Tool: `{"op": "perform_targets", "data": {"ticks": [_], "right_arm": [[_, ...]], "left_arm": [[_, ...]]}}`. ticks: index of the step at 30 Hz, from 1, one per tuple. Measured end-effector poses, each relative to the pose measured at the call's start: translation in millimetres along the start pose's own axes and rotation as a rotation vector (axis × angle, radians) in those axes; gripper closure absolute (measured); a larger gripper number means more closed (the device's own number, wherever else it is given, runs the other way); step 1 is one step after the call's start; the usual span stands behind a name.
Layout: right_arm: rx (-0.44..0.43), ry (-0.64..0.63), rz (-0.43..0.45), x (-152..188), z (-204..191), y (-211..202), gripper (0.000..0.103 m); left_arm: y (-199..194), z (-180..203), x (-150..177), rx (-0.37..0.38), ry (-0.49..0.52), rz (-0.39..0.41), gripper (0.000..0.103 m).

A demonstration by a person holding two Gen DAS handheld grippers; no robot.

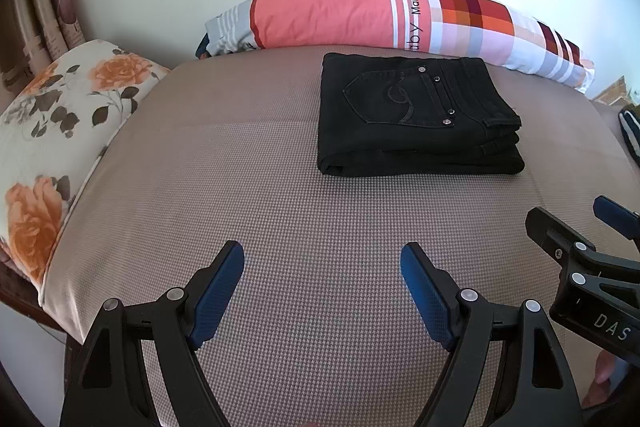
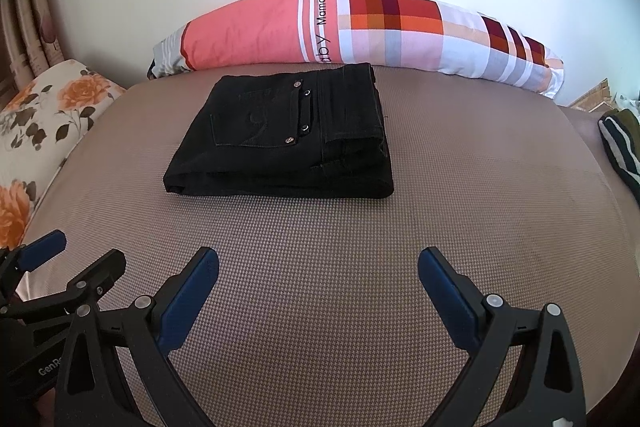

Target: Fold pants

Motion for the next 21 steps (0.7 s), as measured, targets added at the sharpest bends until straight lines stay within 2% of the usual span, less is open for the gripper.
{"op": "perform_targets", "data": {"ticks": [21], "right_arm": [[-0.004,0.004,-0.015,4.1,1.9,4.0,0.004]], "left_arm": [[2.9,-0.2,-0.3,-0.008,0.011,-0.002,0.022]]}}
Point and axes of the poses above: each gripper's, at about its wrist camera, not at the fingertips, and y roughly the way its jaws point, z to its right, x to its underside, the point moved 5 cm from there along y, roughly the way its jaws point, and after that the axes turned 7 degrees about -y, right-handed, at the moved point
